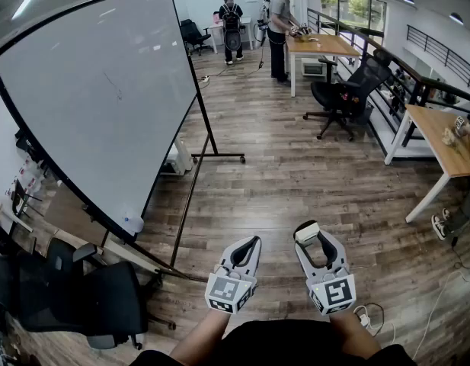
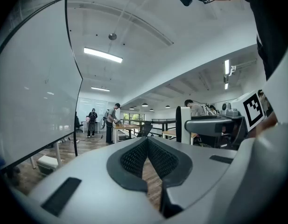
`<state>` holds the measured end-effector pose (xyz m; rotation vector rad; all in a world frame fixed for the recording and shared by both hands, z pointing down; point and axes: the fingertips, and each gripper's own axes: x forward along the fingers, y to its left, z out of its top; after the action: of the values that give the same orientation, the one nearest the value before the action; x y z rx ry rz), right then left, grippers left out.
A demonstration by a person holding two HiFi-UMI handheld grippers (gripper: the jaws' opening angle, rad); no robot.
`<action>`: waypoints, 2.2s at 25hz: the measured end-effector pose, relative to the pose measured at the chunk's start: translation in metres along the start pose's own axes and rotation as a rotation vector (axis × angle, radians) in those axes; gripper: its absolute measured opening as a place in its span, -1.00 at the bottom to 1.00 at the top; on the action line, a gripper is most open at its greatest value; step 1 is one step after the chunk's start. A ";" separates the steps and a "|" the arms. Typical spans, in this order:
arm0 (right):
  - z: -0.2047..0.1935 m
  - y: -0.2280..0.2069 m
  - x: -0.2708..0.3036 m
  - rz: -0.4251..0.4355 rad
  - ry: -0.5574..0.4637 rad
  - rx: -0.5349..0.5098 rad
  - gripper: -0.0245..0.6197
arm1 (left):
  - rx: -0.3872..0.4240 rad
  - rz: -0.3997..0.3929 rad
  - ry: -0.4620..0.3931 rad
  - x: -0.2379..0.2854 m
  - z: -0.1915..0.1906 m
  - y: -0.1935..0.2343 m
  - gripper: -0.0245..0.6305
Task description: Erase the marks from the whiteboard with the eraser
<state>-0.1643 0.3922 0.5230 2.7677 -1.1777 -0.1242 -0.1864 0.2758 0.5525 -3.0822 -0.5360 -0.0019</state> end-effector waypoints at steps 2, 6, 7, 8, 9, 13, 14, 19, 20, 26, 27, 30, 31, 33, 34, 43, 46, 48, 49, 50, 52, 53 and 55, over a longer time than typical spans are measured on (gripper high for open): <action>0.000 0.007 0.011 -0.005 0.000 -0.002 -0.17 | 0.003 -0.001 0.000 -0.003 0.000 0.014 -0.86; -0.002 0.018 0.031 -0.014 -0.003 -0.005 -0.17 | 0.008 -0.005 0.003 -0.004 -0.003 0.038 -0.86; -0.002 0.020 0.036 -0.015 -0.003 -0.006 -0.17 | 0.008 -0.007 0.003 -0.003 -0.003 0.043 -0.86; -0.003 0.022 0.041 -0.015 -0.002 -0.007 -0.17 | 0.008 -0.008 0.002 -0.002 -0.003 0.047 -0.87; -0.003 0.025 0.045 -0.016 -0.001 -0.009 -0.17 | 0.008 -0.009 0.001 -0.003 -0.003 0.051 -0.86; 0.000 0.031 0.061 -0.026 -0.013 -0.001 -0.17 | 0.010 -0.008 -0.006 -0.006 0.001 0.069 -0.86; 0.001 0.030 0.064 -0.029 -0.024 0.010 -0.17 | 0.008 -0.006 -0.008 -0.006 0.001 0.073 -0.86; 0.003 0.023 0.079 -0.019 -0.055 0.046 -0.17 | 0.005 0.007 -0.012 -0.004 0.003 0.095 -0.87; 0.004 0.021 0.084 -0.015 -0.056 0.041 -0.17 | 0.008 0.011 -0.013 -0.002 0.004 0.100 -0.86; 0.003 -0.004 0.139 0.038 -0.067 0.038 -0.16 | 0.020 0.062 -0.011 0.032 0.006 0.139 -0.86; 0.002 -0.009 0.151 0.049 -0.069 0.037 -0.16 | 0.023 0.075 -0.010 0.038 0.006 0.147 -0.86; -0.001 -0.024 0.198 0.085 -0.077 0.047 -0.17 | 0.033 0.123 -0.008 0.061 0.010 0.183 -0.86; -0.002 -0.029 0.217 0.106 -0.079 0.055 -0.16 | 0.037 0.147 -0.006 0.070 0.012 0.199 -0.86; -0.006 -0.038 0.257 0.169 -0.075 0.065 -0.17 | 0.040 0.207 -0.003 0.087 0.018 0.229 -0.86; -0.008 -0.042 0.276 0.204 -0.071 0.067 -0.16 | 0.042 0.239 -0.004 0.095 0.022 0.243 -0.86; -0.002 -0.054 0.442 0.497 -0.105 0.030 -0.17 | 0.038 0.477 0.014 0.157 0.029 0.360 -0.86; 0.008 -0.046 0.478 0.611 -0.129 0.042 -0.17 | 0.053 0.556 0.023 0.163 0.035 0.381 -0.86; 0.012 -0.038 0.498 0.678 -0.130 0.056 -0.17 | 0.059 0.616 0.013 0.163 0.040 0.392 -0.86; 0.014 -0.032 0.508 0.702 -0.130 0.058 -0.17 | 0.068 0.642 0.008 0.162 0.044 0.398 -0.86; 0.017 -0.025 0.519 0.722 -0.132 0.057 -0.17 | 0.087 0.662 0.007 0.160 0.048 0.404 -0.86; 0.024 -0.005 0.539 0.760 -0.148 0.044 -0.17 | 0.131 0.691 0.016 0.156 0.057 0.418 -0.86; 0.028 0.007 0.547 0.782 -0.158 0.037 -0.17 | 0.141 0.704 0.019 0.151 0.060 0.424 -0.86; 0.035 0.034 0.559 0.844 -0.177 0.031 -0.17 | 0.138 0.735 0.018 0.140 0.064 0.436 -0.86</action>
<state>0.1941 -0.0378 0.4804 2.0702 -2.2700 -0.2577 0.0920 -0.0864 0.4838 -2.9356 0.5835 0.0143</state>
